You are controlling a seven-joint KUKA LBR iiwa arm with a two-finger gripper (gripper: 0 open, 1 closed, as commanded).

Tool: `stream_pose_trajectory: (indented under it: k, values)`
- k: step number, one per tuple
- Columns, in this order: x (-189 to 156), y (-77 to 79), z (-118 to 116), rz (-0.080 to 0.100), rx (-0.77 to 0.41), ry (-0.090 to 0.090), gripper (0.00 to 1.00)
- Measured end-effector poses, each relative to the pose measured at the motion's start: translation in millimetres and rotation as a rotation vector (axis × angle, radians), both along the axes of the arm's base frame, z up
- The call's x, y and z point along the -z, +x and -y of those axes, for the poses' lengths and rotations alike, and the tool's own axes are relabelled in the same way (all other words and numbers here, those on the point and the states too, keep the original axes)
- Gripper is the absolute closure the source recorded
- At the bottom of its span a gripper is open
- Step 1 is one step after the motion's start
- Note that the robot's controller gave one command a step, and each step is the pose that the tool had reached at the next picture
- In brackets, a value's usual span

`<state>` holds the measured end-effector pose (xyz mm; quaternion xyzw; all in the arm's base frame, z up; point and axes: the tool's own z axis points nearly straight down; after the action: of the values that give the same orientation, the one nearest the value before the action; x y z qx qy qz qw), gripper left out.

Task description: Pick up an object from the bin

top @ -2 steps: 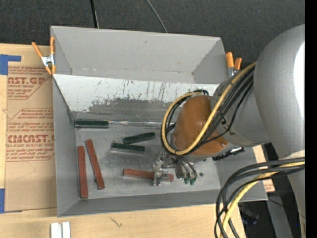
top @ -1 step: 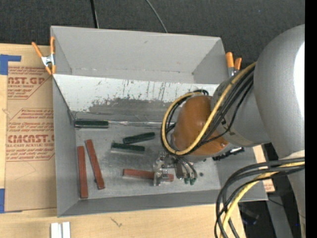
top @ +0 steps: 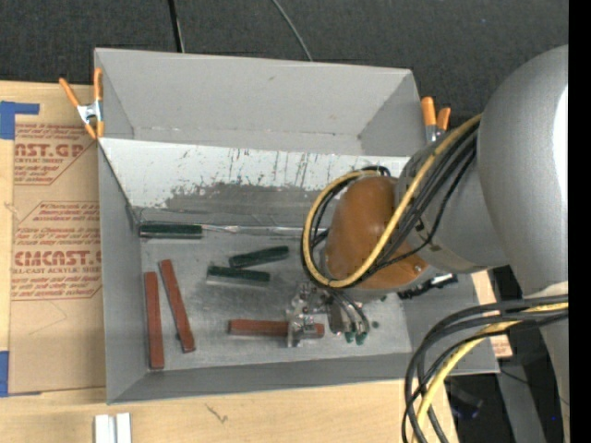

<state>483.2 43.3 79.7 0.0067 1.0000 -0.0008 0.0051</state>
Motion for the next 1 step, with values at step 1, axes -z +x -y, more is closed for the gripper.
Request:
stream_pose_trajectory:
  k: [1]
  values:
    - [-18.7, -4.3, -0.6, -0.016, -0.001, 0.001, 1.0]
